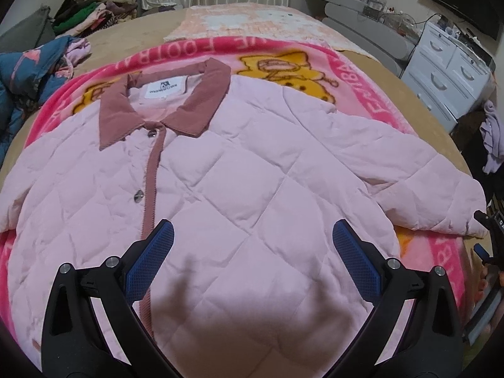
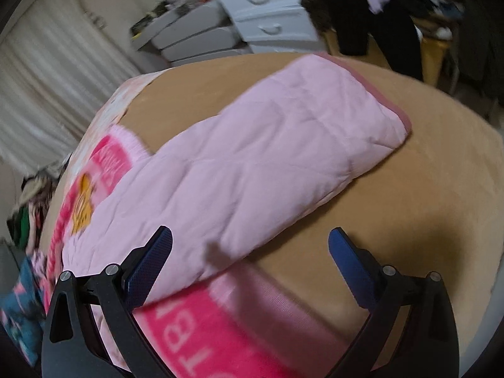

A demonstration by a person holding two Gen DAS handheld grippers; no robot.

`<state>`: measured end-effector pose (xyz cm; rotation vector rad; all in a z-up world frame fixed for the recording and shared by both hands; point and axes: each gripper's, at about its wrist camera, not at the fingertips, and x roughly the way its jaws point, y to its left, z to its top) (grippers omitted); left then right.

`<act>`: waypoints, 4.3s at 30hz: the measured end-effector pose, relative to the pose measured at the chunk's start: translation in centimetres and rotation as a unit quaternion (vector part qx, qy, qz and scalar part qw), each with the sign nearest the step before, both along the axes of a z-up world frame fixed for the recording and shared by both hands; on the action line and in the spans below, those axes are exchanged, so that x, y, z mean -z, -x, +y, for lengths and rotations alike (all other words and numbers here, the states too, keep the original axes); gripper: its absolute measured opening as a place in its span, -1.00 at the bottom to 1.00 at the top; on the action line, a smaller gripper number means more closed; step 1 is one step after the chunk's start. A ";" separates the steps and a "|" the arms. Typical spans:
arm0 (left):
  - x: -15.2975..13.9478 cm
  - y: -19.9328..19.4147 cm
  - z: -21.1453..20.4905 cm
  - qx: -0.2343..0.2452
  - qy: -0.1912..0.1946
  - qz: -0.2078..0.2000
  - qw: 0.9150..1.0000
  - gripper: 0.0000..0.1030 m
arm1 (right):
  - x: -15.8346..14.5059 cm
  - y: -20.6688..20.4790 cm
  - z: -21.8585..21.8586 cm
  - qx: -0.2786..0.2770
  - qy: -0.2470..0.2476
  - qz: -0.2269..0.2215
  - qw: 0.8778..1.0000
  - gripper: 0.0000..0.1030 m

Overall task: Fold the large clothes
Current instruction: 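Grasp the mauve-trimmed sleeve cuff with the right gripper and lift, then carry the held sleeve across the jacket front toward the placket, then lay the sleeve on the jacket front and open the right gripper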

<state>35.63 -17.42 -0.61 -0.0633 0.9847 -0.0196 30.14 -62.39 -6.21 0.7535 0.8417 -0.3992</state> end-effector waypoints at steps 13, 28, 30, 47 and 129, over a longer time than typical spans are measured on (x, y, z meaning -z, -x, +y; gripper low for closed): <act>-0.3 -2.3 1.3 -0.011 -0.010 0.001 1.000 0.84 | 3.2 -2.7 -6.5 0.084 -0.035 -0.022 0.996 0.56; -4.1 -0.5 4.5 0.000 -0.004 -0.019 1.000 0.84 | -7.4 -1.7 -3.3 -0.006 0.040 -0.127 0.991 -0.53; -4.8 -0.2 5.0 0.001 -0.003 -0.023 1.000 0.84 | -9.3 -1.8 -2.3 -0.020 0.050 -0.138 0.989 -0.54; -9.8 2.8 11.4 -0.022 0.025 -0.057 0.998 0.84 | -22.4 -3.5 11.0 -0.138 0.135 -0.202 0.960 -0.54; -5.3 7.7 35.0 -0.184 0.209 -0.064 0.958 0.84 | -4.8 -5.3 62.8 -0.534 0.076 -0.111 0.835 0.24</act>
